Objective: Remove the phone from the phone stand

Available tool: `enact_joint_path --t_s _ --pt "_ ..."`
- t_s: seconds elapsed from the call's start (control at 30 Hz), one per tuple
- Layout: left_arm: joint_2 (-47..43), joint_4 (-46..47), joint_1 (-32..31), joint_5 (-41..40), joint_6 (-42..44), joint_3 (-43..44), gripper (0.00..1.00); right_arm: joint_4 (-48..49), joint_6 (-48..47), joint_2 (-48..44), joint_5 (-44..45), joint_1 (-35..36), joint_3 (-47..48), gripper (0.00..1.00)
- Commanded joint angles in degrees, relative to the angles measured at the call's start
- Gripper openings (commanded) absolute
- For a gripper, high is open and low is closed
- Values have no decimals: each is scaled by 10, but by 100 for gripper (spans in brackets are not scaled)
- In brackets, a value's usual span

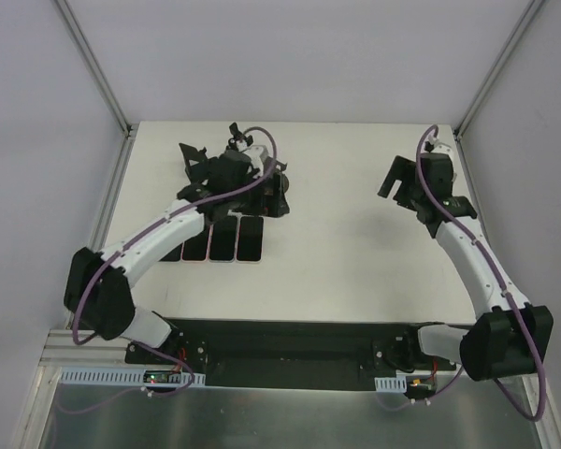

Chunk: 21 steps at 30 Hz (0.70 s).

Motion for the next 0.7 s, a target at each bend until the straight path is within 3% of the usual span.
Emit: enact_joint_path --t_s 0.0,0.2,0.47,0.67 --pt "-108 35 81 42 0 -59 99 38 -36 36 34 -75 34 96" --pt "-229 13 181 43 60 -124 99 116 -110 119 34 -166 64 96" --pt "-337 -6 188 -127 145 -193 99 133 -209 257 -76 -240 168 96" --pt "-382 16 188 -241 184 -258 99 133 -220 326 -109 -260 207 96"
